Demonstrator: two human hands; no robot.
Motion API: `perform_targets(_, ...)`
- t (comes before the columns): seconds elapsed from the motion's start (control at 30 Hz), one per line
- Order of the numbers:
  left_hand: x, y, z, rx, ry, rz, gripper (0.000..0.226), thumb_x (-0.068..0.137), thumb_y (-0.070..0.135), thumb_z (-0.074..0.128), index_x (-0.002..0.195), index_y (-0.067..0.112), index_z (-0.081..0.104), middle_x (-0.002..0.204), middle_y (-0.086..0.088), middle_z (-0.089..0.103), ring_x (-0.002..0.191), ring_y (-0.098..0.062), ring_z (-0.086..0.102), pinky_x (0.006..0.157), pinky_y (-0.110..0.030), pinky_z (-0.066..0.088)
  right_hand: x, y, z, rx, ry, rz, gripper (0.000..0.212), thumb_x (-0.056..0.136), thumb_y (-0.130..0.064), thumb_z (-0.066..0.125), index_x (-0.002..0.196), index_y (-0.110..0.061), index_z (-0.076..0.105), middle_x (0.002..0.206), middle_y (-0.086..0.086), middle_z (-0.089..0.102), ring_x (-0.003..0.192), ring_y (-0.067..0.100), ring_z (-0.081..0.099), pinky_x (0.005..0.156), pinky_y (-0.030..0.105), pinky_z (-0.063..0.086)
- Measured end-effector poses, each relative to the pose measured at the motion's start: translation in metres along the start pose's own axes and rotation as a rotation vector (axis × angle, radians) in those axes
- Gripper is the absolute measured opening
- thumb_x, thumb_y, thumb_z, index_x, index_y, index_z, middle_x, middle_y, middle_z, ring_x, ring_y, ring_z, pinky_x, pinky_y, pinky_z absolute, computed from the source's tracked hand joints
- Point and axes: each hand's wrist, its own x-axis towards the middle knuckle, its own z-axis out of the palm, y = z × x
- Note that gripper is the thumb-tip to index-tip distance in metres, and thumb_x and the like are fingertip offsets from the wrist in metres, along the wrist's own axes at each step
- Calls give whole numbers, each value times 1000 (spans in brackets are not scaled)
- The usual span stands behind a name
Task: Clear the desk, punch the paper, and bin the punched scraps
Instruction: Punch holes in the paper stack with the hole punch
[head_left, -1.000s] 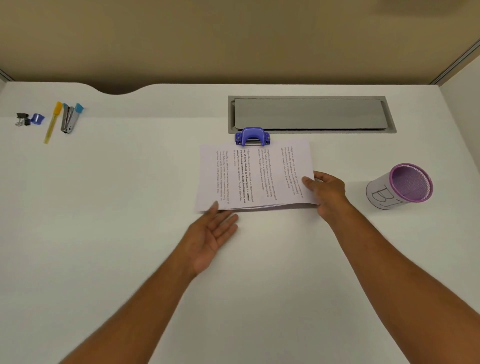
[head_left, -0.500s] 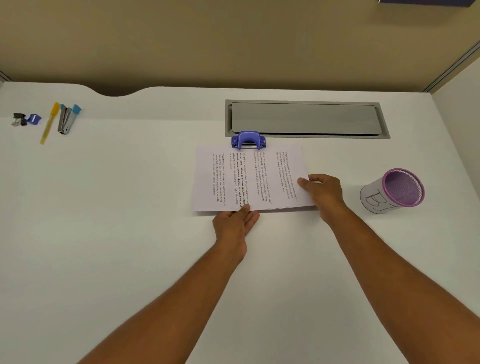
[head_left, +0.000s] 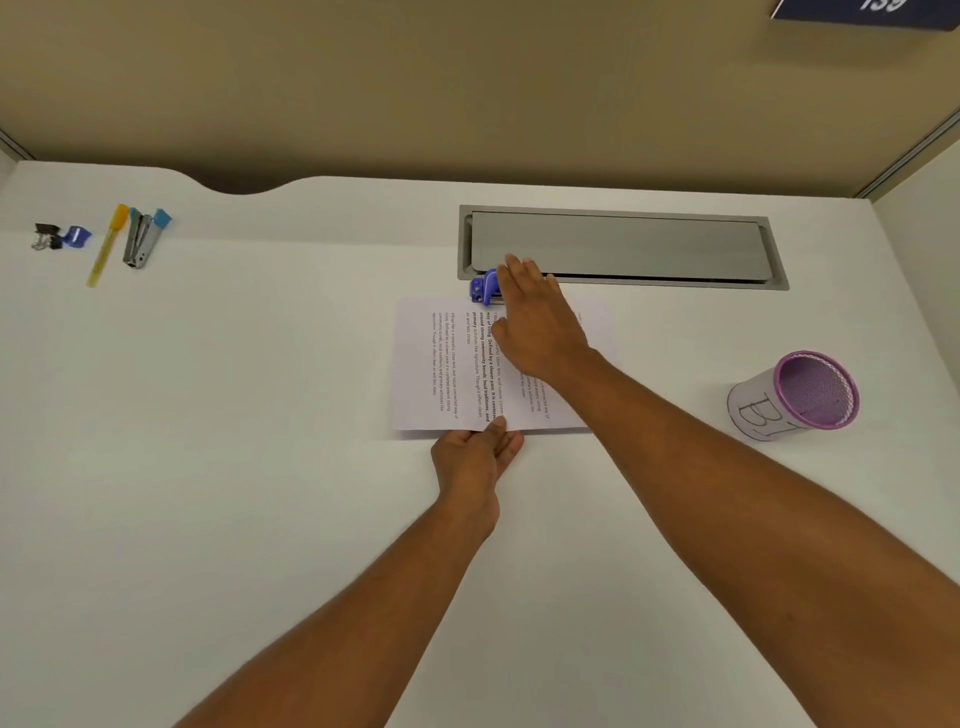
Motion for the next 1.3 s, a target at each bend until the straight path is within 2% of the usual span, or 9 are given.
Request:
perform_targets(0.4, 4, -7, -3, 44, -11, 77, 42, 95, -3, 73, 136, 8, 68, 117, -3, 79, 96, -21, 81, 75, -27, 65, 3, 0, 15, 2, -84, 28, 81, 104, -23, 53, 165, -10, 0, 174, 8, -3, 161, 26, -3, 129, 40, -2)
perform_targets(0.63, 5, -6, -3, 37, -18, 78, 41, 95, -4, 73, 134, 9, 70, 112, 4, 80, 96, -19, 81, 75, -28, 66, 5, 3, 14, -31, -120, 21, 81, 105, -24, 50, 165, -12, -3, 174, 7, -8, 161, 25, -8, 129, 44, -4)
perform_targets(0.9, 4, -7, -3, 54, -16, 92, 41, 96, -3, 73, 134, 10, 69, 116, 3, 79, 96, -17, 81, 77, -28, 66, 9, 4, 15, -67, -170, 33, 83, 105, -25, 50, 165, -14, -6, 174, 6, -11, 161, 24, -10, 127, 45, -8)
perform_targets(1.17, 4, -9, -3, 68, -8, 108, 40, 96, -1, 73, 135, 9, 69, 122, 1, 78, 95, -17, 81, 76, -26, 65, 16, 7, 15, -115, -197, 25, 80, 105, -28, 48, 165, -13, -1, 174, 6, -4, 161, 24, -4, 129, 48, -5)
perform_targets(1.3, 6, -10, -2, 58, -6, 94, 38, 96, -3, 72, 133, 8, 70, 117, 4, 79, 96, -17, 81, 75, -26, 65, 28, 9, 8, -197, -229, -8, 71, 106, -29, 42, 165, -11, 9, 174, 8, 10, 161, 24, 9, 129, 50, -3)
